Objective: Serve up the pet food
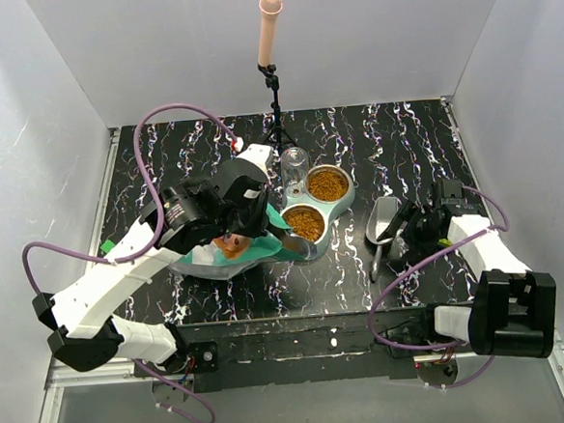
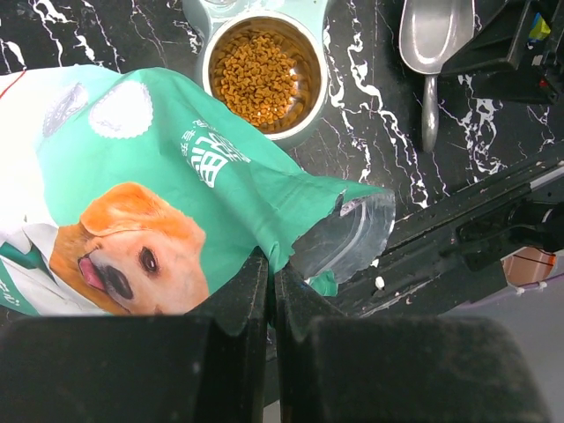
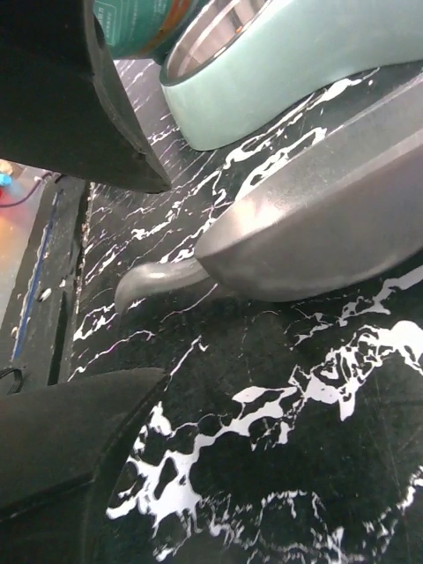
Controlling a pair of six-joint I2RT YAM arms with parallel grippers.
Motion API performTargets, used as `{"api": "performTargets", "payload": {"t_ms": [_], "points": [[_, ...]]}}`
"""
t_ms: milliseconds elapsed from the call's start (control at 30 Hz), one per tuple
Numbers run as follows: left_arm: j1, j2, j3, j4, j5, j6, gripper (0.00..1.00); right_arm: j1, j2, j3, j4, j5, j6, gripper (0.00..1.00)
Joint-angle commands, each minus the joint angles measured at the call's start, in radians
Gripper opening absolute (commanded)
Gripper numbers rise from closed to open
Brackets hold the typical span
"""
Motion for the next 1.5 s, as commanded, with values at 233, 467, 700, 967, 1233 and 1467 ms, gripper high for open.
{"api": "performTargets", "payload": {"t_ms": [233,467,700,967,1233,1467], "points": [[-0.007,-0.125,0.058,0.117,0.034,-0.012,0.0,0.445,-0.246,0.378,-0.234,0.172,-0.143,0.84],[-0.007,-0.134,0.052,0.102,0.038,-0.017,0.0,0.924,-0.161,0.641,-0.211,0.279,-0.157,0.76],[-0.007,-0.132,0.072,0.084,0.044,-0.026,0.0,1.105,0.083,0.855,-0.232,0.437,-0.082,0.67],[-0.007,-0.131,0.106,0.076,0.035,-0.026,0.0,1.171,0.209,0.916,-0.275,0.503,-0.085,0.55],[-0.007,-0.151,0.093,0.076,0.021,-0.021,0.0,1.252,0.341,1.013,-0.309,0.657,-0.073,0.25],[-0.007,-0.143,0.185,0.004,-0.04,0.041,0.0,1.283,0.384,1.28,-0.516,0.676,-0.024,0.01]]}}
